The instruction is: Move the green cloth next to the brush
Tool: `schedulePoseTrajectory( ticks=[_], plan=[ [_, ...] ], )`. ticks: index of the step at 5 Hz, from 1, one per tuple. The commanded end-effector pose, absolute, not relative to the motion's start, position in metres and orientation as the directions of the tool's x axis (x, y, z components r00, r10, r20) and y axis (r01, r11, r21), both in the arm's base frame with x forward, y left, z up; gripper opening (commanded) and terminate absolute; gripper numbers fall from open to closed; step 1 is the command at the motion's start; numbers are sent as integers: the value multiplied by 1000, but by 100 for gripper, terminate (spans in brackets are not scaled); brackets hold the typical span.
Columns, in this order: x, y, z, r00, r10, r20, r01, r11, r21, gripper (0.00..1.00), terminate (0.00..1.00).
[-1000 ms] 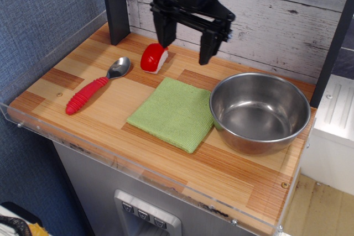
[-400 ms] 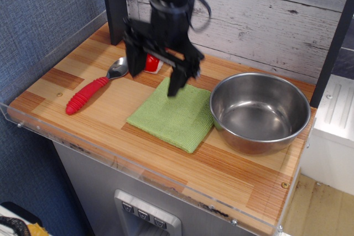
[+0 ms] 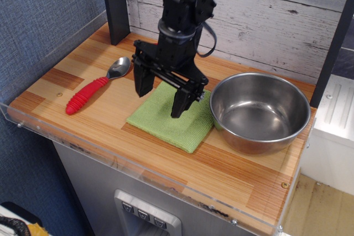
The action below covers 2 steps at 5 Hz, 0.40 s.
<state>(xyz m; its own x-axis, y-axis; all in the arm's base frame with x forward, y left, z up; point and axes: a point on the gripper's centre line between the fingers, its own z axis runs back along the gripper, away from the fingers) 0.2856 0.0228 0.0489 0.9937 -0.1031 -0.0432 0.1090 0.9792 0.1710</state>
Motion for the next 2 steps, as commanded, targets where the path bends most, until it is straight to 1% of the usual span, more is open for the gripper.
schedulePoseTrajectory(
  ticks=[1,2],
  plan=[
    [287,34,42,994,-110,18,105,981,163,100,0],
    [284,38,38,996,-68,64,56,982,183,100,0]
  ],
)
